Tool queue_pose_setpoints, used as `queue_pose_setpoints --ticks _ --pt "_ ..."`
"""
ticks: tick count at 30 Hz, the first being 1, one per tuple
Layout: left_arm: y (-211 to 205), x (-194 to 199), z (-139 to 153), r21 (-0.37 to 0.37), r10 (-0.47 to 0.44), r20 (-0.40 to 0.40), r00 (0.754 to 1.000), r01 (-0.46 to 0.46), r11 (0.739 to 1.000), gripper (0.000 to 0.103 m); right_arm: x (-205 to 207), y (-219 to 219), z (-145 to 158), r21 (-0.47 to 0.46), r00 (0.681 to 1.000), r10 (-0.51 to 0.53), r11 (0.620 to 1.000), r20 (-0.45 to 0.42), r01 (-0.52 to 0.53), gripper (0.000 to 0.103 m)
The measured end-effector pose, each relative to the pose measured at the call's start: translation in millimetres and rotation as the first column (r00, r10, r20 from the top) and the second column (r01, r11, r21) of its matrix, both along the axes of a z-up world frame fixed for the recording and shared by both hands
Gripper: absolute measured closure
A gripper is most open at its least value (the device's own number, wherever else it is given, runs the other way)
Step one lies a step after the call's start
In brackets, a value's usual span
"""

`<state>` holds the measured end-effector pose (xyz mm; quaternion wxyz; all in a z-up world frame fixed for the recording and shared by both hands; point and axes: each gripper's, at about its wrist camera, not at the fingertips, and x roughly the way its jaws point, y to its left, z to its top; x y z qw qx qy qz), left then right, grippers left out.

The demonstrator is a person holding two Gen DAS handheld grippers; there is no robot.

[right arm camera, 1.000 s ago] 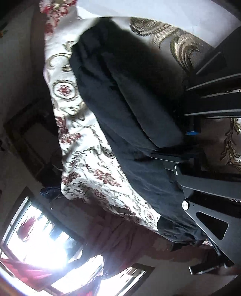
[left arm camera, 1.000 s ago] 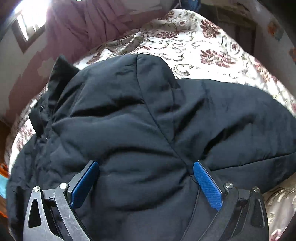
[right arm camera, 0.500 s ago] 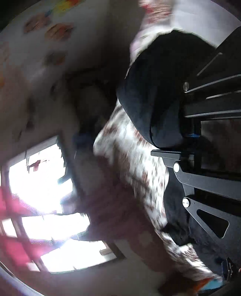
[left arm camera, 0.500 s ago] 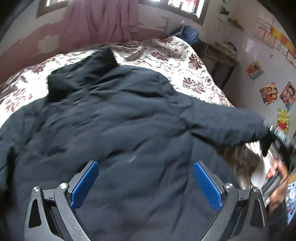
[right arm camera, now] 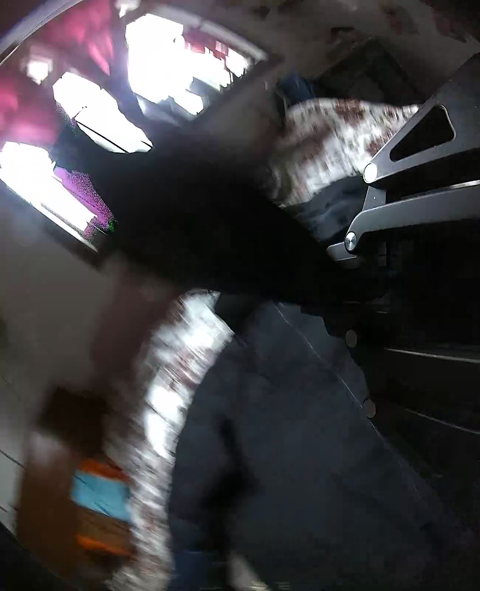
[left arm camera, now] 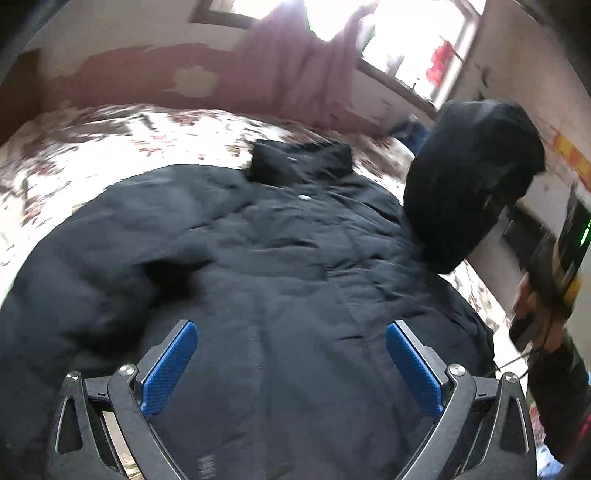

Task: Fold large clothes
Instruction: 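Lift the sleeve with the right tool and lay it across the jacket body, then close the left tool on the other jacket sleeve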

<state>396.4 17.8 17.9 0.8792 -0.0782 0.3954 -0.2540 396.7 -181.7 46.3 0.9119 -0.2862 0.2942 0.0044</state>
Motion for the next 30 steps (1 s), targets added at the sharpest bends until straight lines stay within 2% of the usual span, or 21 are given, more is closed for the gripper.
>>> queue_pose_setpoints --ticks 2,3,4,6,8,10,12,14,15,18,19,20,24,27,29,30 --pt "21.2 1.2 -5.4 -0.006 0.052 -0.005 0.999 -0.052 0.999 0.0 4.3 -2.6 -25.8 0.073 0.991 0.032 0.997 -0.133 -0.023 0.081" --pt "27.8 1.8 -8.6 -0.01 0.071 -0.013 0.997 -0.071 0.997 0.0 2.7 -5.4 -35.8 0.122 0.979 0.046 0.992 -0.2 -0.022 0.071" --pt "32.8 2.6 -12.1 -0.013 0.089 -0.021 0.996 -0.089 0.996 0.0 -3.9 -9.1 -40.8 0.151 0.972 0.053 0.988 -0.23 -0.018 0.063" --pt "41.6 4.3 -17.3 -0.024 0.114 -0.023 0.993 -0.115 0.993 0.0 -21.0 -20.6 -36.7 0.19 0.973 0.076 0.981 -0.22 -0.034 0.054" --pt "42.8 4.9 -18.6 -0.044 0.136 0.002 0.991 -0.136 0.99 0.0 -37.4 -43.9 -22.0 0.227 0.985 0.052 0.974 -0.164 -0.014 0.049" --pt "37.3 7.7 -18.1 -0.029 0.14 0.029 0.99 -0.14 0.99 0.0 -45.7 -75.1 -3.6 0.273 0.995 -0.017 0.961 -0.101 0.044 0.042" --pt "21.8 19.1 -20.4 0.0 0.138 0.04 0.99 -0.138 0.99 0.0 -39.2 -105.9 7.9 0.296 0.99 -0.126 0.945 -0.058 0.137 0.037" --pt "7.9 27.7 -25.1 0.02 0.156 0.04 0.987 -0.157 0.987 0.0 -35.9 -135.0 7.3 0.326 0.968 -0.246 0.912 -0.053 0.25 0.036" --pt "-0.7 33.4 -27.4 0.031 0.17 0.034 0.985 -0.171 0.985 0.0 -30.3 -150.3 2.3 0.347 0.946 -0.311 0.881 -0.086 0.321 0.036" --pt "-31.8 55.3 -39.6 0.062 0.193 -0.009 0.981 -0.192 0.979 0.0 -3.5 -173.2 -26.4 0.364 0.897 -0.386 0.821 -0.215 0.44 0.036" --pt "-45.8 65.5 -48.5 0.098 0.205 -0.034 0.978 -0.201 0.975 0.0 -1.2 -180.0 -43.0 0.381 0.886 -0.381 0.802 -0.265 0.459 0.035" --pt "-54.4 70.7 -55.9 0.129 0.208 -0.051 0.977 -0.2 0.971 0.0 2.1 -182.8 -51.8 0.399 0.886 -0.374 0.794 -0.275 0.459 0.034" --pt "-81.2 77.8 -89.1 0.234 0.181 -0.099 0.979 -0.154 0.96 0.0 -23.8 -179.8 -73.0 0.439 0.905 -0.388 0.793 -0.173 0.423 0.028" --pt "-90.5 71.2 -97.8 0.295 0.167 -0.052 0.985 -0.145 0.944 0.0 -27.3 -175.5 -77.5 0.425 0.904 -0.398 0.799 -0.155 0.425 0.026" --pt "-94.2 70.8 -100.1 0.321 0.166 -0.047 0.985 -0.142 0.936 0.0 -34.7 -174.1 -78.0 0.442 0.905 -0.394 0.791 -0.159 0.422 0.025" --pt "-96.3 71.2 -101.4 0.332 0.167 -0.048 0.985 -0.142 0.932 0.0 -25.6 -176.7 -74.5 0.446 0.905 -0.393 0.789 -0.163 0.423 0.023"
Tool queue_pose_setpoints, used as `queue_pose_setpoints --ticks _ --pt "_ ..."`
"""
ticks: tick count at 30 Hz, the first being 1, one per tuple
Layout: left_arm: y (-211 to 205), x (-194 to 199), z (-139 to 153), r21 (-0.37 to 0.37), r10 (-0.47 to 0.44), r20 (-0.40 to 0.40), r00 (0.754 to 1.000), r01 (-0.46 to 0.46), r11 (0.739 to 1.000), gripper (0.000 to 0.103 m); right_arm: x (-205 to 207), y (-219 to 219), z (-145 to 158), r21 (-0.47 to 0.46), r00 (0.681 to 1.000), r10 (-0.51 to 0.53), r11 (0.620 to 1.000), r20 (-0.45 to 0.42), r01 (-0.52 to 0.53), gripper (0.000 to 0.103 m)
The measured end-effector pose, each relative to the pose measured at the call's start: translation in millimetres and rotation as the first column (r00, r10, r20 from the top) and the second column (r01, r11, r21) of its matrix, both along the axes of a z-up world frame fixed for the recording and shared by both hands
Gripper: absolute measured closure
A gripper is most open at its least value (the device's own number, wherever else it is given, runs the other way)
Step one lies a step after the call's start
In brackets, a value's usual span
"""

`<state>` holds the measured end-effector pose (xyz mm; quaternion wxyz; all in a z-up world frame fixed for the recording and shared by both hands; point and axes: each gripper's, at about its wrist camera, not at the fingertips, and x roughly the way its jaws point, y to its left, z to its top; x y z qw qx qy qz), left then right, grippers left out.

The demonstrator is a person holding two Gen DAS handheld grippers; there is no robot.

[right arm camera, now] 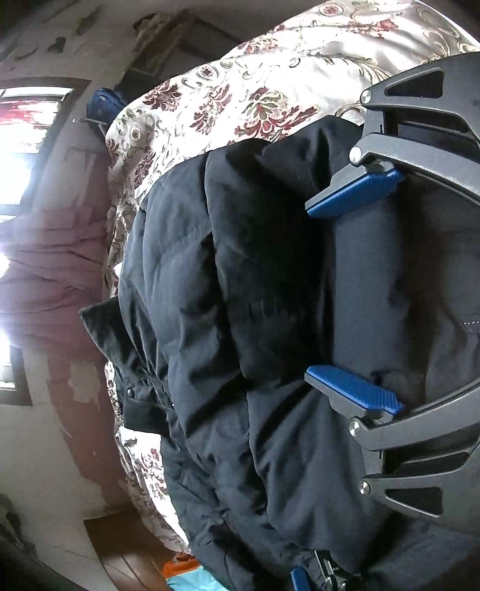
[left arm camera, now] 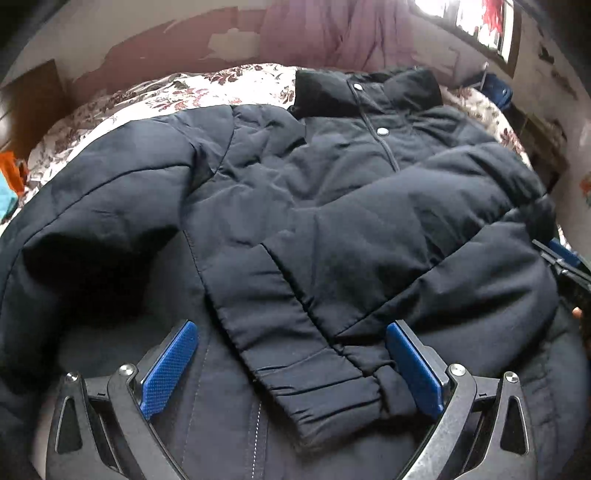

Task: Fold large clothes
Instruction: 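Close the left tool on the other jacket sleeve, then lift the sleeve with the left tool, fold it across the body, release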

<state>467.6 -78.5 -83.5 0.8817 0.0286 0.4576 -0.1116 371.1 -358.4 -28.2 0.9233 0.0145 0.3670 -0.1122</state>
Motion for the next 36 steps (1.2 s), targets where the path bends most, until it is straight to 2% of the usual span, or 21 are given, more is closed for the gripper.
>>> queue_pose_setpoints --ticks 2,3,5,6,8,11,14,16,20,22,24,25,28,29,30,32,34,36 --pt "-0.4 -1.6 0.4 0.007 0.002 0.004 1.0 -0.002 1.0 0.0 2.3 0.5 6.1 -0.003 1.0 -0.006 1.0 -0.012 0.006 0.021" --pt "1.8 -5.1 4.2 0.0 0.0 0.012 1.0 0.0 1.0 0.0 7.5 -9.2 20.6 -0.009 1.0 -0.014 1.0 -0.01 0.014 0.021" --pt "9.4 -14.3 16.7 -0.049 0.004 0.038 0.999 -0.002 0.999 0.0 3.8 -9.3 33.8 -0.017 1.0 -0.024 1.0 0.01 0.024 0.018" --pt "21.2 -27.8 27.6 -0.118 0.006 0.069 0.998 0.002 0.993 0.0 2.3 -7.7 37.4 -0.013 1.0 -0.022 1.0 0.014 0.022 0.016" --pt "43.6 -51.3 43.7 -0.238 0.008 0.105 0.994 0.017 0.971 0.0 -3.7 4.7 46.7 0.001 1.0 0.001 1.0 0.012 -0.001 0.014" --pt "80.1 -87.5 59.0 -0.339 0.056 0.126 0.991 -0.01 0.941 0.0 -6.4 39.1 59.7 -0.025 0.997 0.071 0.997 -0.012 -0.071 0.014" --pt "126.1 -122.8 63.2 -0.425 0.137 0.112 0.984 -0.077 0.902 0.0 -6.8 72.2 67.1 -0.024 0.99 0.136 0.99 -0.037 -0.137 0.014" --pt "158.4 -144.8 56.6 -0.454 0.22 0.074 0.973 -0.164 0.876 0.0 -9.3 99.1 68.0 -0.02 0.982 0.177 0.984 -0.058 -0.179 0.013" --pt "211.6 -196.8 24.2 -0.555 0.373 0.058 0.926 -0.281 0.783 0.0 -14.0 140.0 63.4 -0.055 0.973 0.213 0.974 -0.089 -0.218 0.013" --pt "227.7 -208.2 8.8 -0.581 0.414 0.001 0.91 -0.337 0.741 0.0 -15.6 153.7 61.5 -0.085 0.974 0.209 0.973 -0.091 -0.216 0.013" --pt "235.5 -203.8 4.3 -0.615 0.401 -0.039 0.915 -0.339 0.712 0.0 -17.0 167.3 58.9 -0.12 0.979 0.187 0.973 -0.082 -0.196 0.013" --pt "242.5 -200.7 4.0 -0.643 0.405 -0.039 0.913 -0.333 0.689 0.0 -17.2 170.2 57.9 -0.133 0.982 0.174 0.974 -0.078 -0.183 0.013" --pt "254.5 -188.1 1.8 -0.68 0.427 -0.02 0.904 -0.326 0.657 0.0 -10.3 178.8 51.1 -0.185 0.991 0.119 0.974 -0.068 -0.13 0.013" --pt "260.1 -181.0 -1.5 -0.694 0.443 -0.034 0.896 -0.34 0.635 0.0 -7.0 182.0 48.9 -0.2 0.992 0.107 0.973 -0.066 -0.118 0.013" --pt "265.0 -176.3 -4.5 -0.709 0.453 -0.048 0.89 -0.35 0.612 0.0 -2.3 183.2 46.0 -0.213 0.994 0.093 0.971 -0.065 -0.105 0.013" --pt "276.1 -162.6 -14.3 -0.76 0.48 -0.094 0.872 -0.375 0.532 0.0 7.9 187.0 41.0 -0.228 0.996 0.068 0.97 -0.064 -0.081 0.013" --pt "282.9 -152.8 -22.1 -0.78 0.514 -0.122 0.849 -0.402 0.479 0.0 18.8 189.7 35.6 -0.211 0.996 0.052 0.975 -0.07 -0.066 0.013" --pt "289.7 -145.3 -29.3 -0.806 0.547 -0.152 0.823 -0.424 0.414 0.0 28.5 194.3 29.7 -0.205 0.996 0.039 0.977 -0.083 -0.055 0.013"
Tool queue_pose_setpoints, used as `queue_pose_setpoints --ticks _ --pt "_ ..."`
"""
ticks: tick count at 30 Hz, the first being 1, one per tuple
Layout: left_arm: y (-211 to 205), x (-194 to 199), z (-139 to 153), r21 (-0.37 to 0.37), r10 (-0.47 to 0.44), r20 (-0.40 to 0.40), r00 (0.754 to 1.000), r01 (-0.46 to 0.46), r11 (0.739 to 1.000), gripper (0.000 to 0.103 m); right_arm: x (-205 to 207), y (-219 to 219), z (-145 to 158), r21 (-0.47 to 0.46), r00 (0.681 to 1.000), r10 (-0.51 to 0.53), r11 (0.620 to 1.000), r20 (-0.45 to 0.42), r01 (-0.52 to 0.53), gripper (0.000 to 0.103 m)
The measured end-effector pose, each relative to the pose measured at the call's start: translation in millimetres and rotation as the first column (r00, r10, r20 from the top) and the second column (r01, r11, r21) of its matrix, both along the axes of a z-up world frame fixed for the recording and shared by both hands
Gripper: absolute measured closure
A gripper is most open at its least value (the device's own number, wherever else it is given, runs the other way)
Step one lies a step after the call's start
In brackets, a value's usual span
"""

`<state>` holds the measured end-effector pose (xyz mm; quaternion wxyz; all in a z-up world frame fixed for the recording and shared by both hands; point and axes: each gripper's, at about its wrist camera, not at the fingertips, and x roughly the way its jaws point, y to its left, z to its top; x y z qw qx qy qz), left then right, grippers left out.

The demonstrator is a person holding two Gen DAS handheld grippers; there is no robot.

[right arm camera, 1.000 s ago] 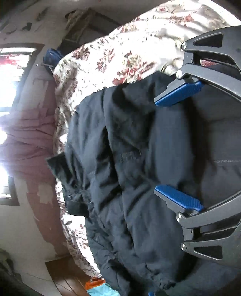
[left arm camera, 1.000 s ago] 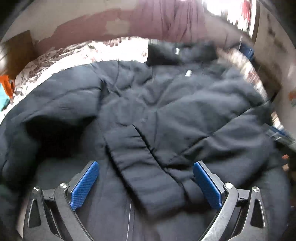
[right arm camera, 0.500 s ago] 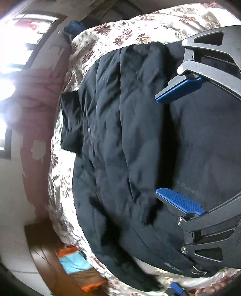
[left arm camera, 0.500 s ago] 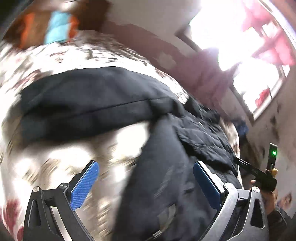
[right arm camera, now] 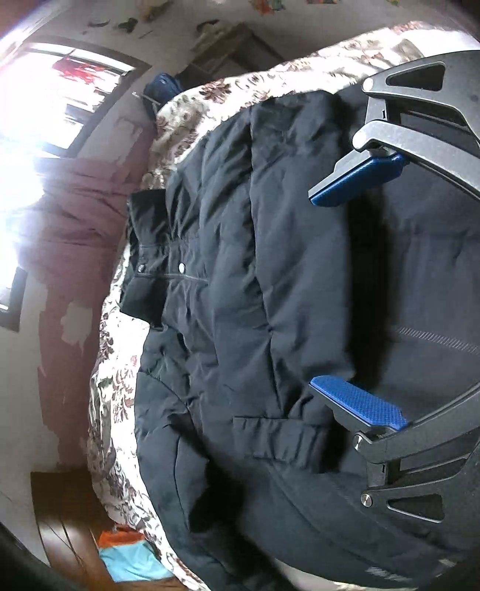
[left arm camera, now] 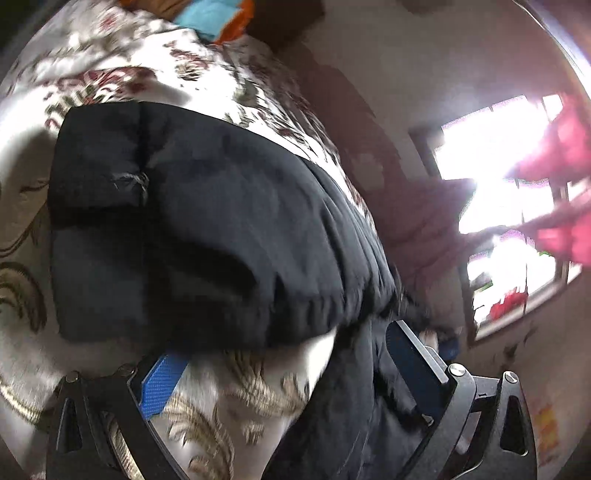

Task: Fold large clothes
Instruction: 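Lift the sleeve with the left tool, fold it across the body, release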

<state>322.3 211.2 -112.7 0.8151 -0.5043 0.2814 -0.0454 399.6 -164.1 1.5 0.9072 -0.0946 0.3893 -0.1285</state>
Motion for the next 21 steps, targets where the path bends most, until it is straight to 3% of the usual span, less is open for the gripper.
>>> queue_pose_setpoints --ticks 3,5,8,10,11,13,16,21 --pt "6.0 3.7 -4.2 -0.066 0.036 0.018 0.999 -0.035 0.997 0.0 15.8 15.2 -15.1 -0.029 0.999 0.014 0.999 -0.052 -0.016 0.013" --pt "13.6 1.6 -6.9 -0.106 0.062 0.046 0.997 -0.056 0.993 0.002 27.8 27.3 -37.4 -0.113 0.992 -0.004 0.993 -0.13 -0.01 0.013" --pt "27.9 -5.6 -9.7 -0.131 0.148 0.065 0.987 -0.139 0.982 0.012 23.8 36.0 -48.5 -0.167 0.994 -0.013 0.986 -0.108 -0.005 0.013" --pt "36.1 -5.4 -13.0 -0.132 0.194 0.046 0.98 -0.186 0.974 0.035 18.2 35.5 -45.7 -0.149 0.996 -0.008 0.989 -0.092 -0.005 0.013" --pt "40.1 -4.8 -15.4 -0.139 0.207 0.04 0.977 -0.2 0.97 0.042 11.5 31.8 -40.2 -0.102 0.998 0.0 0.995 -0.069 -0.007 0.013" --pt "47.8 -1.6 -21.8 -0.138 0.233 0.017 0.972 -0.228 0.964 0.072 -2.0 22.8 -28.5 0.002 0.999 0.024 1.0 -0.025 -0.024 0.013" --pt "54.4 -2.4 -25.9 -0.127 0.257 0.036 0.966 -0.251 0.96 0.09 -31.1 1.8 -7.9 0.12 0.999 0.027 0.992 0.029 -0.03 0.013" --pt "52.5 -11.6 6.7 0.016 0.238 0.141 0.961 -0.243 0.97 0.095 -88.6 -36.2 13.9 0.14 0.992 0.07 0.987 0.107 -0.084 0.013"
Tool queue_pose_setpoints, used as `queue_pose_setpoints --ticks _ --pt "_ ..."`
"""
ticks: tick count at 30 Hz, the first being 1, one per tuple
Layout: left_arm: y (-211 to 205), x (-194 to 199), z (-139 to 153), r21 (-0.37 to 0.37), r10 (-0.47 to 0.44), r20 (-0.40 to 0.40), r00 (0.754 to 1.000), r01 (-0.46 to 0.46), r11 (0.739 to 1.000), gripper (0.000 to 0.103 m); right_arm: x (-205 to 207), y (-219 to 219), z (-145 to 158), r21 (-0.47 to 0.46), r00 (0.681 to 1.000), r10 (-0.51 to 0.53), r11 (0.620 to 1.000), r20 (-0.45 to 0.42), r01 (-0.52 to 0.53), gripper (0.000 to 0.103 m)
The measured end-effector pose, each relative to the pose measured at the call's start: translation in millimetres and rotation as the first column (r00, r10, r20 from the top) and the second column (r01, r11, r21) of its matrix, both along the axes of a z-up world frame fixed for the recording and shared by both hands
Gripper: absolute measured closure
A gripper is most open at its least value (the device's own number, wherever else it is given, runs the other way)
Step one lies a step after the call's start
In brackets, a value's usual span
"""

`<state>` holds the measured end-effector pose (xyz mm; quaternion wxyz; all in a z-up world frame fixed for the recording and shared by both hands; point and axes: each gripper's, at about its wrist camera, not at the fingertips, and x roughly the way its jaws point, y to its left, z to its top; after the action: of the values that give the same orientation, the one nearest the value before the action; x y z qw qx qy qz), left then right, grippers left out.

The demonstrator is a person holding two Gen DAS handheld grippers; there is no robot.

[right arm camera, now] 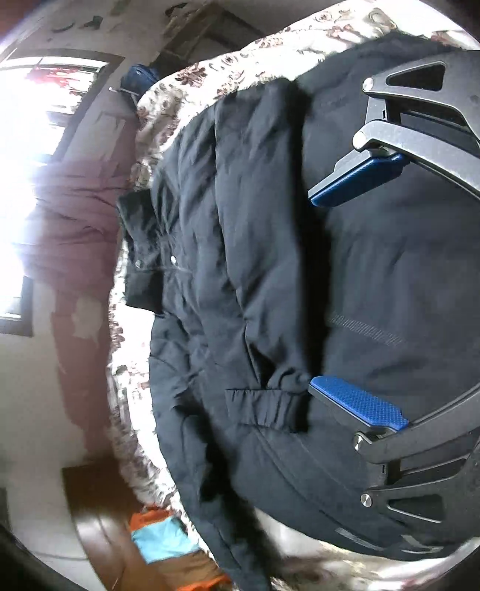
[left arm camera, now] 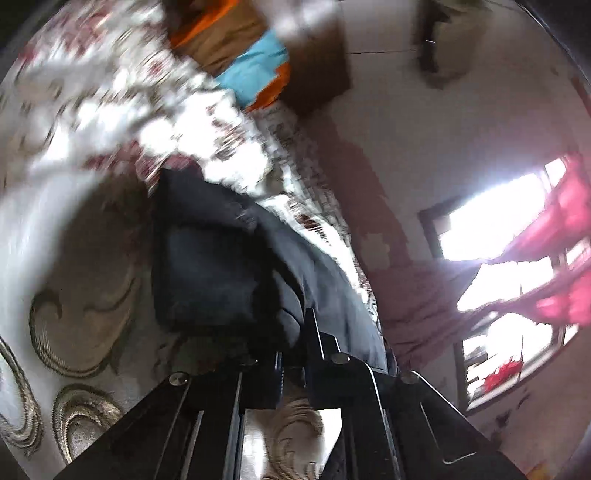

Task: Fold large clothes
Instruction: 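Lift the sleeve with the left tool, fold it across the body, release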

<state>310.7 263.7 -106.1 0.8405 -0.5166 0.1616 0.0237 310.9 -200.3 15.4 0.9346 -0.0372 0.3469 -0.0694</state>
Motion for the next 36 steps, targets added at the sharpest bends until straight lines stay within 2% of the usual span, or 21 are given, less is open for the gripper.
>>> queue_pose_setpoints --ticks 3,4,6,9,12,16,18,19,21,23,27,30,32,36 --pt "-12.2 -7.1 33.1 0.147 -0.024 0.056 0.998 0.015 0.989 0.095 -25.9 -27.2 6.8 -0.017 0.998 -0.003 1.0 0.056 0.004 0.013" --pt "-23.0 -9.8 50.7 0.228 -0.031 0.074 0.997 0.014 0.974 0.096 -34.3 -37.2 7.0 -0.011 0.997 -0.013 1.0 0.073 0.014 0.013" --pt "-34.9 -13.2 72.8 0.319 -0.041 0.087 0.995 0.011 0.948 0.096 -41.9 -55.1 8.9 0.025 0.995 -0.026 0.999 0.097 0.024 0.013" --pt "-62.4 -10.5 111.5 0.411 -0.094 0.102 0.99 0.044 0.911 0.096 -48.2 -82.1 10.8 0.091 0.989 -0.046 0.995 0.14 0.033 0.013" --pt "-101.8 -9.5 163.8 0.547 -0.172 0.13 0.977 0.074 0.834 0.096 -54.9 -107.6 14.3 0.131 0.98 -0.046 0.991 0.194 0.021 0.013" --pt "-163.9 -8.0 212.4 0.684 -0.272 0.125 0.954 0.116 0.721 0.096 -78.9 -152.6 15.1 0.149 0.949 -0.114 0.986 0.294 0.072 0.013" --pt "-201.4 -7.9 229.1 0.722 -0.318 0.118 0.941 0.138 0.677 0.096 -92.4 -175.1 10.4 0.183 0.936 -0.158 0.978 0.315 0.104 0.013" --pt "-218.7 -6.2 233.7 0.73 -0.342 0.112 0.933 0.156 0.665 0.096 -97.7 -189.1 6.6 0.213 0.933 -0.18 0.97 0.311 0.116 0.013" --pt "-253.0 -5.8 238.6 0.749 -0.382 0.089 0.92 0.191 0.635 0.096 -103.3 -213.8 -0.8 0.259 0.935 -0.204 0.957 0.29 0.128 0.013" --pt "-300.6 -3.8 237.6 0.786 -0.442 0.043 0.896 0.243 0.569 0.096 -109.5 -234.1 -4.4 0.289 0.928 -0.236 0.946 0.289 0.15 0.013" --pt "-374.3 -6.0 222.6 0.805 -0.539 -0.043 0.841 0.349 0.48 0.096 -117.2 -262.5 -4.3 0.348 0.913 -0.261 0.926 0.312 0.146 0.013" --pt "-416.6 -2.5 202.2 0.778 -0.597 -0.123 0.793 0.451 0.438 0.096 -114.5 -278.8 -10.5 0.383 0.909 -0.286 0.91 0.302 0.159 0.013" --pt "-441.3 4.8 178.9 0.744 -0.63 -0.198 0.751 0.533 0.403 0.096 -107.9 -285.5 -14.2 0.405 0.912 -0.29 0.901 0.291 0.158 0.013" --pt "-462.2 7.4 144.5 0.718 -0.627 -0.271 0.731 0.587 0.374 0.096 -92.6 -289.6 -19.7 0.417 0.918 -0.278 0.898 0.283 0.143 0.013"
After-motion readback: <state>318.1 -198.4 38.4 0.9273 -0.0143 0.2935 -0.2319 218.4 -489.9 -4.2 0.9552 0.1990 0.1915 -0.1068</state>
